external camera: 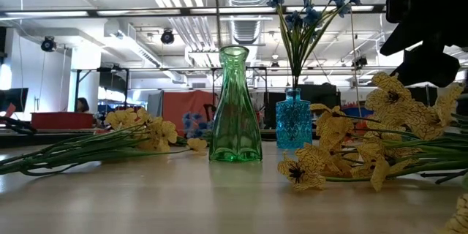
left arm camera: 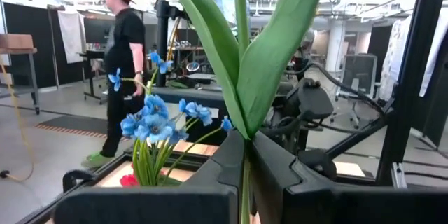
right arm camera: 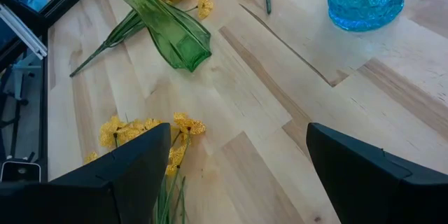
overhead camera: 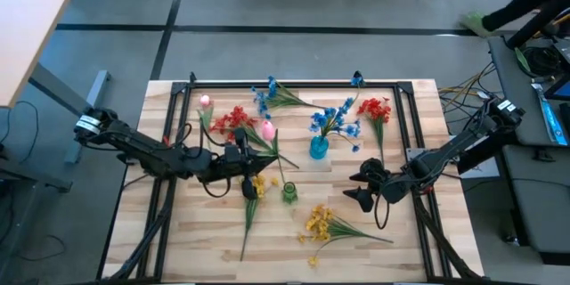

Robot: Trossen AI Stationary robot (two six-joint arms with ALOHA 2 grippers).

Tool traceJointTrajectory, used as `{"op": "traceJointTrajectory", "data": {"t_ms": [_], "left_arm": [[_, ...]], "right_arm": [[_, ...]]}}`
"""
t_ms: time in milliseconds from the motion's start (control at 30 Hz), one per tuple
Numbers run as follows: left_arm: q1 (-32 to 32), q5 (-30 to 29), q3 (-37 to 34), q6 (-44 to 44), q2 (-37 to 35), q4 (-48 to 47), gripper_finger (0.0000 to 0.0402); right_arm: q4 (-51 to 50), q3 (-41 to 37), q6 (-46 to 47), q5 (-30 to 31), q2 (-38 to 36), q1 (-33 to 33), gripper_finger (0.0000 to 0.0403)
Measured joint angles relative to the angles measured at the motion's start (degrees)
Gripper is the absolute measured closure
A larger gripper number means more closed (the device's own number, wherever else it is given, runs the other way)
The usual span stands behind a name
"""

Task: Sort flowers into vase by color
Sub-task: Put the bottom pink tulip into the green flower vase

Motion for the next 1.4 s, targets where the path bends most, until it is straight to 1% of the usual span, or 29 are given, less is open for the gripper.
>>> {"op": "traceJointTrajectory", "data": {"t_ms": [267, 467, 567, 900, 1133, 1267, 1400], "left_arm": [[-0.02, 0.07, -0.79, -2.19, 1.32, 0.0, 0.0401], [-0.4, 0.44, 1.94, 0.11, 1.97, 0.1, 0.0401], [-0.49, 1.93, 2.81, 0.31, 1.99, -0.3, 0.0401], [-0.59, 1.94, 2.74, -1.21, 2.18, -0.91, 0.0401], [-0.57, 1.96, 2.82, -1.1, 7.26, 0.99, 0.0401], [-0.76, 1.92, 4.09, -1.11, 9.36, 1.17, 0.0401], [-0.76, 1.74, 4.82, -1.59, 10.13, 0.55, 0.0384]], "right_arm": [[0.0, 0.0, 0.0, 0.02, 0.0, 0.0, 0.0078], [-0.01, 0.0, 0.15, 0.02, 0.0, 0.0, 0.0078], [-0.02, 0.0, 0.15, 0.02, 0.0, 0.0, 0.0078], [-0.02, 0.0, 0.11, 0.02, 0.0, -0.02, 0.0078], [0.02, -0.02, 0.04, 0.04, 0.0, -0.02, 0.0078], [-0.01, -0.02, 0.02, 0.02, 0.01, -0.02, 0.0078], [0.02, -0.02, 0.02, 0.02, 0.02, -0.02, 0.0078]]}}
